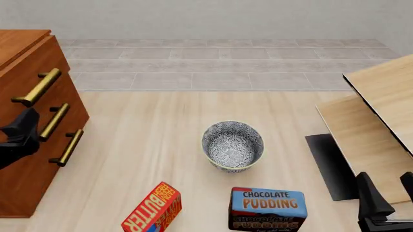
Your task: Close the top drawer of the cabinet and put the bowl on top of it.
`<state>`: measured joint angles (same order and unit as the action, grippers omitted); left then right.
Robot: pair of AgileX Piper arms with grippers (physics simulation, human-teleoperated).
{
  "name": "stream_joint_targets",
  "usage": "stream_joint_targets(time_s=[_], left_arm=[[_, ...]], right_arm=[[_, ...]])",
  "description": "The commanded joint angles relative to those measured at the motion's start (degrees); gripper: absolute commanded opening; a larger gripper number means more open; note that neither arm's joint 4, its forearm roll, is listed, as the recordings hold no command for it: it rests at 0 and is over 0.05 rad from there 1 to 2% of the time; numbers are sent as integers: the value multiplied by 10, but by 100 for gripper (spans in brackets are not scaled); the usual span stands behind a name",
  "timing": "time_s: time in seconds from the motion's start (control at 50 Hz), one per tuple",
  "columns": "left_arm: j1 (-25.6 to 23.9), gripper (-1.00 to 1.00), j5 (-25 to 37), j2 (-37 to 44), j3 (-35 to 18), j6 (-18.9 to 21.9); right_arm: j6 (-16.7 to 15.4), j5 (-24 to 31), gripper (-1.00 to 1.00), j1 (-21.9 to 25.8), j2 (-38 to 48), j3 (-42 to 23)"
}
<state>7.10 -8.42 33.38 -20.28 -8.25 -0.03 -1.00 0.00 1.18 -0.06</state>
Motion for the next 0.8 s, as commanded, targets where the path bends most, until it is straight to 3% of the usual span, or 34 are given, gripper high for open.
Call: stream_joint_targets(time_s=[0.02,0.42,0.8], left_arm=[[10,100,-25,22,7,2],[34,100,-69,70,19,3],[69,100,-67,56,23,8]], right_arm=[[0,4,100,0,-4,0],[0,4,100,0,-3,0],[0,4,100,0,-4,0]])
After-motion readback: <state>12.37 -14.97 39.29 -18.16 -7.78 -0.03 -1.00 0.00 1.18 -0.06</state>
